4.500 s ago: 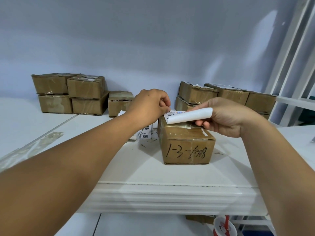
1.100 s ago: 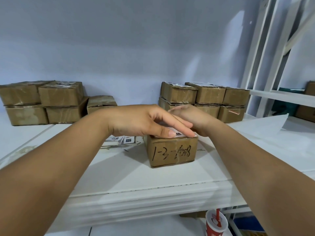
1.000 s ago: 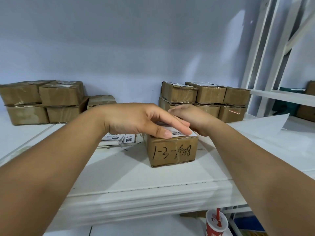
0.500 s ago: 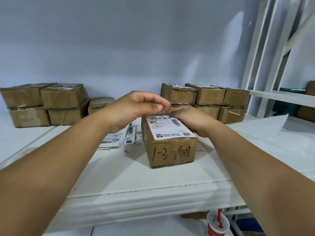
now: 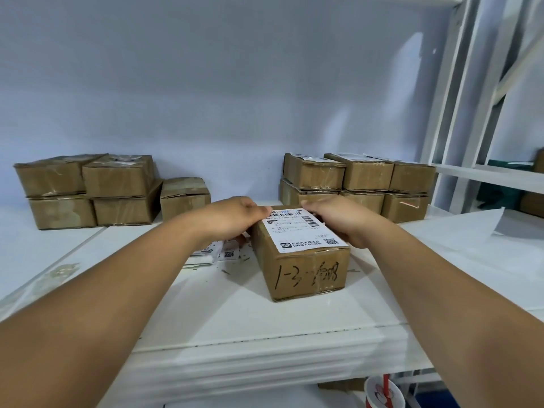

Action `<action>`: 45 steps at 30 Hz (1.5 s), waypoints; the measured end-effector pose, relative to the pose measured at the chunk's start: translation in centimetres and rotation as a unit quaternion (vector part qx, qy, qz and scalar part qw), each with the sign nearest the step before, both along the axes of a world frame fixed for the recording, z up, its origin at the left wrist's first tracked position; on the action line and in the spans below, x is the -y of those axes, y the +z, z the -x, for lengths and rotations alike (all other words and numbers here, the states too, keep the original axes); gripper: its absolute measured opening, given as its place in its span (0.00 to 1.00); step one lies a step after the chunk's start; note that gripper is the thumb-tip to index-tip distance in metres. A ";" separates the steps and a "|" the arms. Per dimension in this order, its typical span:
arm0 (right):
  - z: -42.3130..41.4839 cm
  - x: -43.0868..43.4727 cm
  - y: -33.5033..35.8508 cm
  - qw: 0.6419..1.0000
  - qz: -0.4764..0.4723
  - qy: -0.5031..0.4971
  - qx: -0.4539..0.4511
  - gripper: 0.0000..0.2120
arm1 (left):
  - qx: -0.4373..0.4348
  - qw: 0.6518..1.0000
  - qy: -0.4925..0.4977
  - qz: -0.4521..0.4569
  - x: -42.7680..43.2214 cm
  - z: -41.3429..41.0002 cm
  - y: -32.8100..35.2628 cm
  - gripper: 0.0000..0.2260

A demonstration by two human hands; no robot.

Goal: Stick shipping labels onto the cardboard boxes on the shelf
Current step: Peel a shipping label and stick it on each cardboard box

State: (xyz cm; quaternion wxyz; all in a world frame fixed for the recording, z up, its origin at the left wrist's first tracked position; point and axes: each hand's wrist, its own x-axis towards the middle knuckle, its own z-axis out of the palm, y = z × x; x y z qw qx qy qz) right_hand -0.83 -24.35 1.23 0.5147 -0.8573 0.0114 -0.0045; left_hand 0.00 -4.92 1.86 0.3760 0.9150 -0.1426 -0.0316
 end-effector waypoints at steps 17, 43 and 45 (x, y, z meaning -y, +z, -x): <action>1.4 0.3 1.5 0.963 -0.213 0.115 -0.122 0.15 | -0.069 0.975 0.031 0.210 0.6 0.4 -0.3 0.13; -0.2 -0.9 0.4 0.945 -0.287 0.142 0.063 0.11 | -0.049 0.889 0.036 0.454 -0.7 -0.7 1.2 0.14; -0.3 -0.8 0.5 0.937 -0.319 0.129 0.061 0.07 | -0.063 0.891 0.017 0.449 -0.6 -0.4 1.3 0.13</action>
